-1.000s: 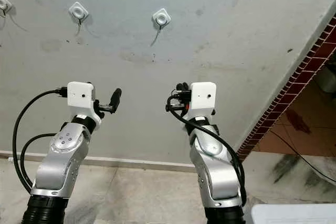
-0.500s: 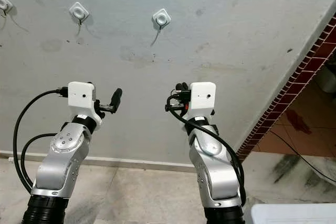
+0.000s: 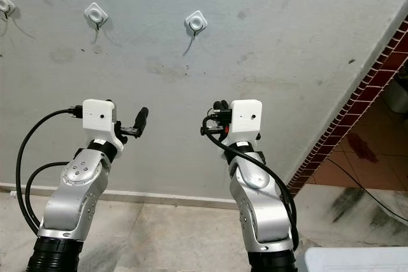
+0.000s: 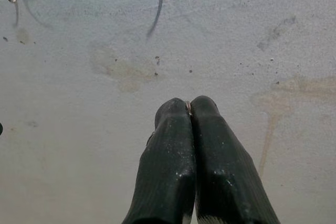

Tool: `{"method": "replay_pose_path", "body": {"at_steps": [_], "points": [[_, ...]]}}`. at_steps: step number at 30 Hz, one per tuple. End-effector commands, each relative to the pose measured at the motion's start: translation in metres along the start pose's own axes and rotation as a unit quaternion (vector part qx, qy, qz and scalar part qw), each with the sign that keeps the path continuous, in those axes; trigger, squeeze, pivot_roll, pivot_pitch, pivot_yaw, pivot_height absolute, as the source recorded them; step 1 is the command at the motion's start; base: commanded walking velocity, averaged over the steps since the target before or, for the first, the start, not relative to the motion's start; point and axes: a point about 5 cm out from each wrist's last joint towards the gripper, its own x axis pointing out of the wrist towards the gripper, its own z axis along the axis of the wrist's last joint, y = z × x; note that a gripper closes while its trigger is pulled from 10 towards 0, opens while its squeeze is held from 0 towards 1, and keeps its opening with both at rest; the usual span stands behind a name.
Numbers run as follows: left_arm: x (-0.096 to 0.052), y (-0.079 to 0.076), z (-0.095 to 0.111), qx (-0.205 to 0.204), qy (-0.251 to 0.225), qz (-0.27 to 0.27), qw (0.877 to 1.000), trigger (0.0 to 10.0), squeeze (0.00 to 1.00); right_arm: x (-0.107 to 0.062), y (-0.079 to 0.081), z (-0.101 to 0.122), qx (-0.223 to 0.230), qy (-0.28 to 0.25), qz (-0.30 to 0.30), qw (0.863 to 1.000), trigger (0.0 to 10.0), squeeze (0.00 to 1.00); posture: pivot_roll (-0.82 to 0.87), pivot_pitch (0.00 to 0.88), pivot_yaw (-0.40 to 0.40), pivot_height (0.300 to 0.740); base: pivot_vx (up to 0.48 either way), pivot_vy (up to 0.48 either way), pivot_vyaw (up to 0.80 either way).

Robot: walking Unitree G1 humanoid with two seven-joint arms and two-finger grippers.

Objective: Hang keys on a hook

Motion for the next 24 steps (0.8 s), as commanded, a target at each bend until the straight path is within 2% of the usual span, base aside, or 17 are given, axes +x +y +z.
{"method": "replay_pose_path", "body": {"at_steps": [1,24], "points": [[0.0001,-0.0018,0.0020,0.001,-0.005,-0.006,1.000,10.0,0.00,0.0010,0.0004,0.0073,-0.003,-0.016,0.001,1.000,10.0,0.00,0.17,0.000,-0.065,0.740,0.000,0.000,0.00],[0.0001,-0.0018,0.0020,0.001,-0.005,-0.006,1.000,10.0,0.00,0.0010,0.0004,0.0073,-0.003,-0.016,0.001,1.000,10.0,0.00,0.17,0.000,-0.065,0.740,0.000,0.000,0.00]]}}
